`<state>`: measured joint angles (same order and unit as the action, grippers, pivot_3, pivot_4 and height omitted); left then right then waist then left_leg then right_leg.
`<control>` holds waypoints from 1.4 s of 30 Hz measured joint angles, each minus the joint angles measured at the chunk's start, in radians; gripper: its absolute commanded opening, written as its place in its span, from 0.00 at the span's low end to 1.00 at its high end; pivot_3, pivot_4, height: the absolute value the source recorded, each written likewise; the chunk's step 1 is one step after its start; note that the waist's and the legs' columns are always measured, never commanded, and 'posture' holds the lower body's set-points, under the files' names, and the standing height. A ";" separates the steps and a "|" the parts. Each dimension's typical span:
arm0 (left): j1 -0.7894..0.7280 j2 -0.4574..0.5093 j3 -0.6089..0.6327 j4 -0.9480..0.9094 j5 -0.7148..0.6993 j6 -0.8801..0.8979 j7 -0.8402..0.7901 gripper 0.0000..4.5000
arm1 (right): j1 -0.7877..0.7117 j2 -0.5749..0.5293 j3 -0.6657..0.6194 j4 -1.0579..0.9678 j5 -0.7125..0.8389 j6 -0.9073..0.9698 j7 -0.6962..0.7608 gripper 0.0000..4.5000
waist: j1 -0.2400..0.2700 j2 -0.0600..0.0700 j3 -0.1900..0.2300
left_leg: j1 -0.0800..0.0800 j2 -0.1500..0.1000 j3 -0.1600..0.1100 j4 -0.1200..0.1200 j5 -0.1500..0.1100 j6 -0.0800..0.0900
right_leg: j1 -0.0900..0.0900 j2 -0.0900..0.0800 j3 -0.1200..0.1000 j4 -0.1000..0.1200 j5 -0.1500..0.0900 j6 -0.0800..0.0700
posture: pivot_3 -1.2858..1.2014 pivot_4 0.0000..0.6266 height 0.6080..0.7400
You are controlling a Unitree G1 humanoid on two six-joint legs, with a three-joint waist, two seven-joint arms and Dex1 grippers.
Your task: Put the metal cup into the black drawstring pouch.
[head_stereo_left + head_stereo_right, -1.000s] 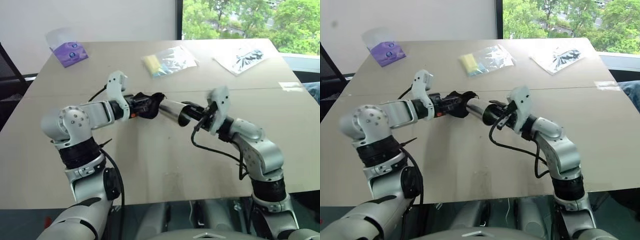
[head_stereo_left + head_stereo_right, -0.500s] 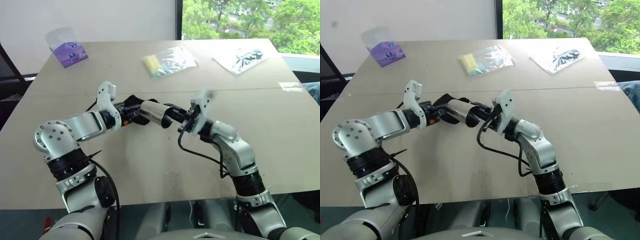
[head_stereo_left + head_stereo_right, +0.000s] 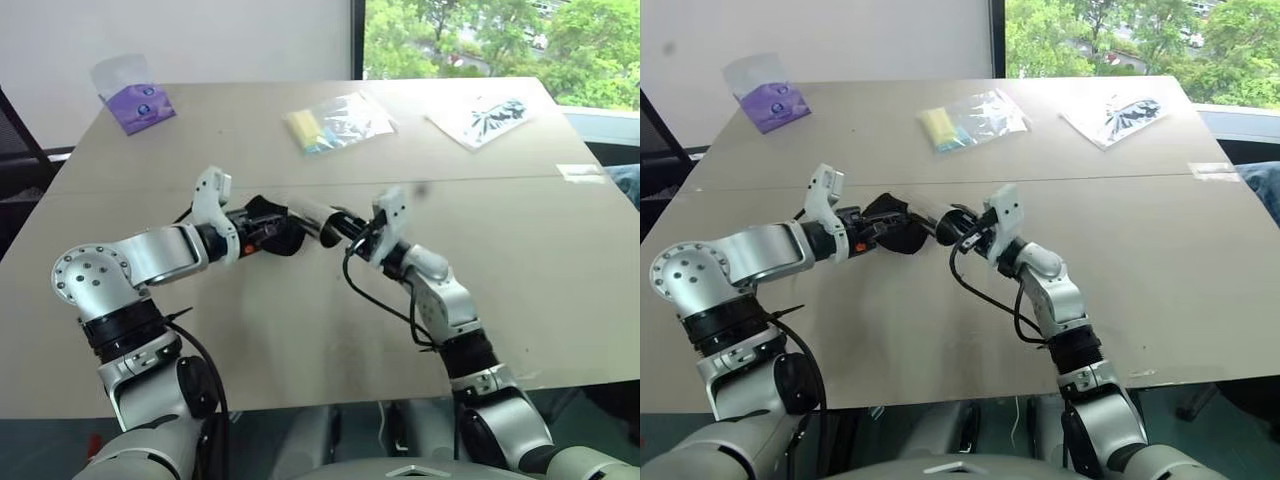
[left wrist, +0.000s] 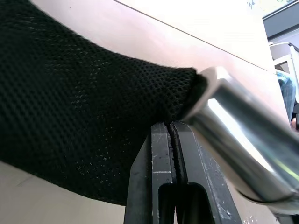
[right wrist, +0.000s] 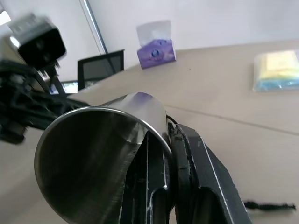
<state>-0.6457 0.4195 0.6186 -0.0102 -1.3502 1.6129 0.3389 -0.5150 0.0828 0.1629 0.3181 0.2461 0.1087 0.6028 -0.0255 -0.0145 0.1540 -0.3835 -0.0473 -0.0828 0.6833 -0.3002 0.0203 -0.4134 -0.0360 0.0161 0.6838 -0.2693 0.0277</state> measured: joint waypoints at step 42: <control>0.031 0.277 -0.549 -0.181 -0.467 -0.434 0.092 0.00 | -0.144 0.053 -0.161 0.287 0.148 0.013 -0.166 0.02 | -0.016 0.001 0.001 | 0.001 0.000 0.000 -0.001 0.002 -0.003 | -0.001 0.000 0.001 0.005 0.000 -0.001 | 0.52 0.24 1.00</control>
<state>-0.6144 0.6964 0.0700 -0.1909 -1.8175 1.1786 0.4307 -0.6592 0.1357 0.0015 0.6053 0.3936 0.1221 0.4372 -0.0413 -0.0132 0.1546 -0.3821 -0.0471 -0.0831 0.6821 -0.2980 0.0169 -0.4140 -0.0358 0.0175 0.6884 -0.2694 0.0270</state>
